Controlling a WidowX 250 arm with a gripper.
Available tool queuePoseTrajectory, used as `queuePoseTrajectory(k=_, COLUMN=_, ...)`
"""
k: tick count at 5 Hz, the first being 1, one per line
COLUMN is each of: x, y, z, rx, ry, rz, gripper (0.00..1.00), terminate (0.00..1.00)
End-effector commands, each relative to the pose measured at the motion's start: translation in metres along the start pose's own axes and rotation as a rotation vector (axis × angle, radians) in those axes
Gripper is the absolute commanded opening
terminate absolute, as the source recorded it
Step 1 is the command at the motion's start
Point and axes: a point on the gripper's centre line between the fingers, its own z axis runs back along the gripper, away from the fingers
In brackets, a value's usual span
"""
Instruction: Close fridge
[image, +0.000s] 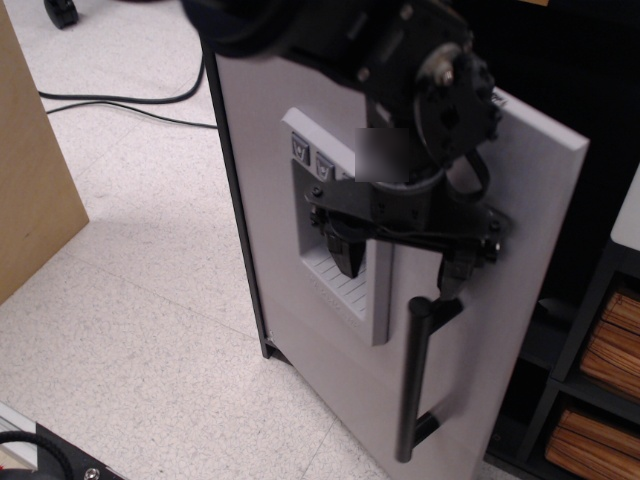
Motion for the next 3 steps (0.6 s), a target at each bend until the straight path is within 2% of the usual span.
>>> queuePoseTrajectory(k=1, x=0.033, y=-0.027, z=-0.005, rx=-0.151, ry=-0.075, rz=0.011, gripper=1.00, terminate=0.00)
queuePoseTrajectory(k=2, x=0.062, y=-0.034, z=-0.014, rx=-0.202, ry=-0.123, rz=0.001, gripper=1.00, terminate=0.00)
queuePoseTrajectory(k=3, x=0.083, y=-0.039, z=-0.015, rx=-0.243, ry=-0.142, rz=0.002, gripper=1.00, terminate=0.00)
